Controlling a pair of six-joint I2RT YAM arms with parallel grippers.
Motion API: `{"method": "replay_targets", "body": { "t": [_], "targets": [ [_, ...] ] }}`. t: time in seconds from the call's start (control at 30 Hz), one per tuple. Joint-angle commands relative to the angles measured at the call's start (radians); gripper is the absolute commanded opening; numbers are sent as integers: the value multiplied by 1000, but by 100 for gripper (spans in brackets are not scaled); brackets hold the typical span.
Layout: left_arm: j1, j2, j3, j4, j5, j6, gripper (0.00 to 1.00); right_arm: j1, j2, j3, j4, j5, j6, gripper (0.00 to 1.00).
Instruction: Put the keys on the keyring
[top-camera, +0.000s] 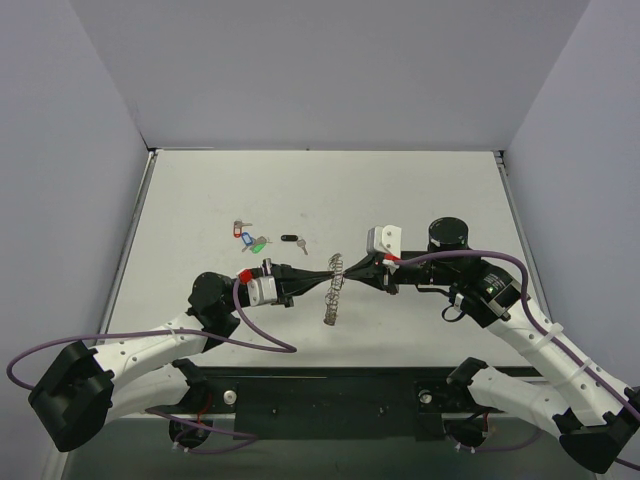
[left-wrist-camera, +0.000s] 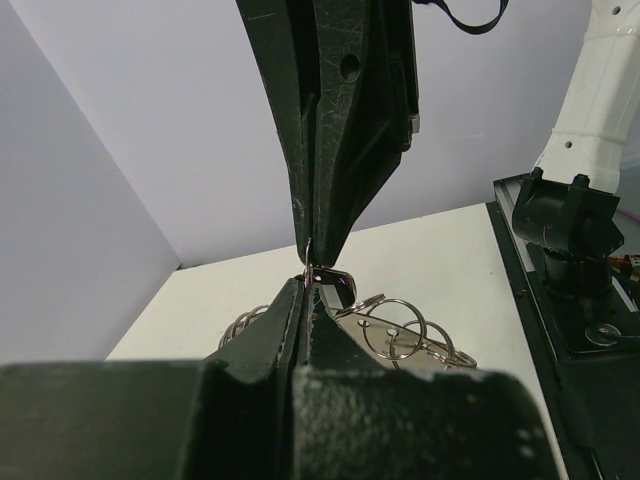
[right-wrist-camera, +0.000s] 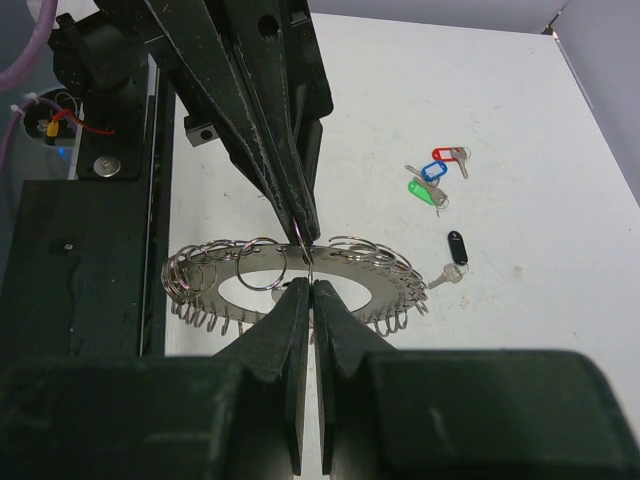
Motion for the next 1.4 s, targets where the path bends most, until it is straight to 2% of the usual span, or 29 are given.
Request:
{"method": "replay_targets", "body": {
  "t": [0.0, 1.37],
  "targets": [
    [7, -16, 15, 60, -26, 12, 0, -8, -5, 34, 28, -36, -5, 0],
    [5, -7, 23, 60, 17, -1, 0, -6, -1, 18, 49, -20, 7, 0]
  ]
}}
